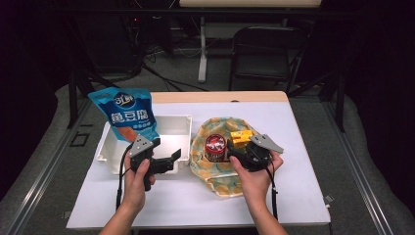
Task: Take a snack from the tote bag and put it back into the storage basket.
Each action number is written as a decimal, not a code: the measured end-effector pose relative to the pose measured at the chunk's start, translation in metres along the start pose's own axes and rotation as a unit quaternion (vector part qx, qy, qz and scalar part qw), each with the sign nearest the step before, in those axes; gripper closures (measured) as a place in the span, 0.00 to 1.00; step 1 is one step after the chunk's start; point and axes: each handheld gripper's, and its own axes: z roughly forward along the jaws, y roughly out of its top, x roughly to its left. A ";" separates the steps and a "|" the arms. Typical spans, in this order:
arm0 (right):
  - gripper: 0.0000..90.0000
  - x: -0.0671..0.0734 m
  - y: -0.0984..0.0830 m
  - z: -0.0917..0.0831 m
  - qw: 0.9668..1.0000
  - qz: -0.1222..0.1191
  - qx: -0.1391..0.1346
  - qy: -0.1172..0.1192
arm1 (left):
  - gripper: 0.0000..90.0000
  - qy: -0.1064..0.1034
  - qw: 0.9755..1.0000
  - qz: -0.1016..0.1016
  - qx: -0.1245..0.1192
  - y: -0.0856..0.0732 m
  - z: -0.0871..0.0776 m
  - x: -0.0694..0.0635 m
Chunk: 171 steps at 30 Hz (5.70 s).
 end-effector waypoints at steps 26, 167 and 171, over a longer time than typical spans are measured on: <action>0.32 -0.018 0.029 -0.057 0.996 -0.032 -0.013 0.080 | 0.09 -0.094 0.993 0.073 -0.016 -0.005 -0.003 -0.050; 0.27 0.024 0.014 -0.056 0.983 -0.039 -0.015 0.177 | 0.58 0.026 0.999 -0.029 -0.029 -0.047 0.014 0.043; 0.27 0.021 0.013 -0.055 0.984 -0.033 -0.018 0.171 | 0.58 0.024 0.999 -0.029 -0.006 -0.053 0.020 0.044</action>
